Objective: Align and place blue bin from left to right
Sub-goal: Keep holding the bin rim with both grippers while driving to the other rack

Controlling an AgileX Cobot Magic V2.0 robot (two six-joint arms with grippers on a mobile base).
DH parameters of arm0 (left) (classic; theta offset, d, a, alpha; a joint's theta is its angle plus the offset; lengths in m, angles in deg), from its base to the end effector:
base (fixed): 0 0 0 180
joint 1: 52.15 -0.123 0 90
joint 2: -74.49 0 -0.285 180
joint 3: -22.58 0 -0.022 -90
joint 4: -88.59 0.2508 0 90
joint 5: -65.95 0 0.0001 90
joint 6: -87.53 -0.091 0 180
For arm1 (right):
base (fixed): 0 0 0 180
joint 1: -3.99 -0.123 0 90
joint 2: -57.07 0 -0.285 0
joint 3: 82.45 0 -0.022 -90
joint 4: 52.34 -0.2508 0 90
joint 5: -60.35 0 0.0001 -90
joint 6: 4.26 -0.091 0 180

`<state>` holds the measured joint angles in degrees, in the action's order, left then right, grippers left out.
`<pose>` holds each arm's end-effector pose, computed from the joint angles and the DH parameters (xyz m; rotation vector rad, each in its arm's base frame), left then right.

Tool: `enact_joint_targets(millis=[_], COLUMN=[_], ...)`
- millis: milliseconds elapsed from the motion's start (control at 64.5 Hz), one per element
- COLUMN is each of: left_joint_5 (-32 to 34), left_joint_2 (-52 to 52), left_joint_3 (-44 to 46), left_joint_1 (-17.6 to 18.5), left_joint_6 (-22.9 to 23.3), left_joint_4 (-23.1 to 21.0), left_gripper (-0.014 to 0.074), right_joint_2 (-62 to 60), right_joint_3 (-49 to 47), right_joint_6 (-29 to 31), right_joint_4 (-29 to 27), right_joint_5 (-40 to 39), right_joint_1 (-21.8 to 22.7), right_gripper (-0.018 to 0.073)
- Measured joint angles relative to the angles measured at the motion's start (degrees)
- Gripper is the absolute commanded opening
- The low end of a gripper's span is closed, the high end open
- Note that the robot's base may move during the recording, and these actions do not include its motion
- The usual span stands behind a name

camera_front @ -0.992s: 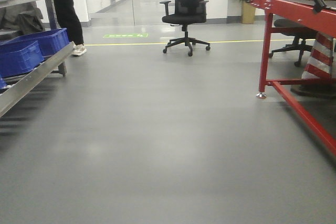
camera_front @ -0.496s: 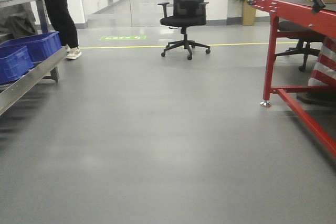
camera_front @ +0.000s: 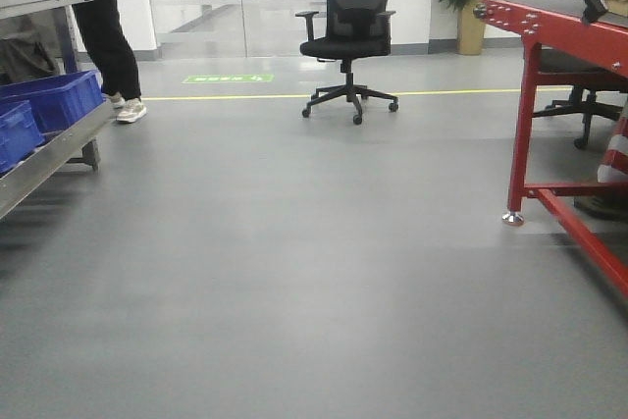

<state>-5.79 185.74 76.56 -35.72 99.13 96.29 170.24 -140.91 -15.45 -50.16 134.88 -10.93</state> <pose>0.3607 -0.0943 0.4860 0.0735 2.2430 -0.0981 0.3628 0.0932 0.4903 -0.0654 2.2615 0.1967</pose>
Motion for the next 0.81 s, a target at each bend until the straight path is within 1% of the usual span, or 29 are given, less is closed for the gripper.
enact_joint_targets(millis=[806], left_joint_5=[0.1], left_joint_2=[0.0], left_joint_3=[0.0], left_joint_1=[0.0], left_joint_6=[0.0], left_joint_4=[0.1], left_gripper=[-0.0016], right_joint_2=[0.0], right_joint_3=[0.0], right_joint_6=[0.0], right_joint_4=[0.0], right_joint_5=[-0.3], right_joint_1=[0.0], right_gripper=[-0.0070])
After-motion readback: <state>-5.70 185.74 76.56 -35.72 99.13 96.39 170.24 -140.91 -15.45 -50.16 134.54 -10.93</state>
